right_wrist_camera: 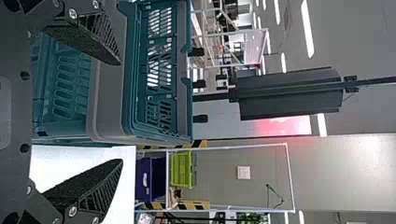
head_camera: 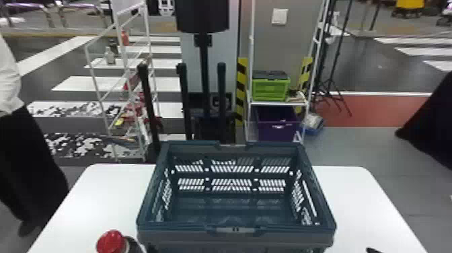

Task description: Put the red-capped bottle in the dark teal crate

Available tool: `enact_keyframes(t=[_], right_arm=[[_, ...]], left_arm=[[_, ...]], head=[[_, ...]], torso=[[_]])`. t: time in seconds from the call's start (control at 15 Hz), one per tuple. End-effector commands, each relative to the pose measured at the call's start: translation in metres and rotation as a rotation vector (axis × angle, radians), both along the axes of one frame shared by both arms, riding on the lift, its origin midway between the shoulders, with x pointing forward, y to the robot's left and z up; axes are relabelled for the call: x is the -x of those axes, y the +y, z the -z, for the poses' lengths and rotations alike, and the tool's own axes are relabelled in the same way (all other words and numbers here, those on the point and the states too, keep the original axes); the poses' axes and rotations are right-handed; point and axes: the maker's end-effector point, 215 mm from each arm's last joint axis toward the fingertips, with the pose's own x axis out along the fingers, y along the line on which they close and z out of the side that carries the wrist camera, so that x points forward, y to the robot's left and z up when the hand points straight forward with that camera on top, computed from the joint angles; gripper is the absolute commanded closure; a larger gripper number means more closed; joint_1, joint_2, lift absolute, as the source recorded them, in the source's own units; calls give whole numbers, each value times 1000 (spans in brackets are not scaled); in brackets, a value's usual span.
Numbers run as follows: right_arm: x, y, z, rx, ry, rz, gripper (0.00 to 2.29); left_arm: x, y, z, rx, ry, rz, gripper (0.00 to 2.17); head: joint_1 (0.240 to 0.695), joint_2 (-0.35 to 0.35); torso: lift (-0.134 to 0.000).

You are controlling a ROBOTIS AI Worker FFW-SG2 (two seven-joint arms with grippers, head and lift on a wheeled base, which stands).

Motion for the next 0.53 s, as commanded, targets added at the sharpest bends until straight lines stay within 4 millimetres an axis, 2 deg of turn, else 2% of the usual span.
enact_keyframes(t=[0.0,0.2,0.27,0.47], right_arm=[[0,1,1,1,1,-2,147],[1,1,0,1,1,-4,147],[2,0,0,2,3,-2,147],[2,0,2,1,6,0,147]], left_arm=[[0,0,-2,-1,-3,0,2088],[-8,3,-13,-10,2,-1,2088],[-12,6,-28,-13,-18,-3,2088],[-32,24,-55,-70,13,-17,2088]], head=[[499,0],[499,0],[499,0],[499,0]], torso=[[0],[0],[0],[0]])
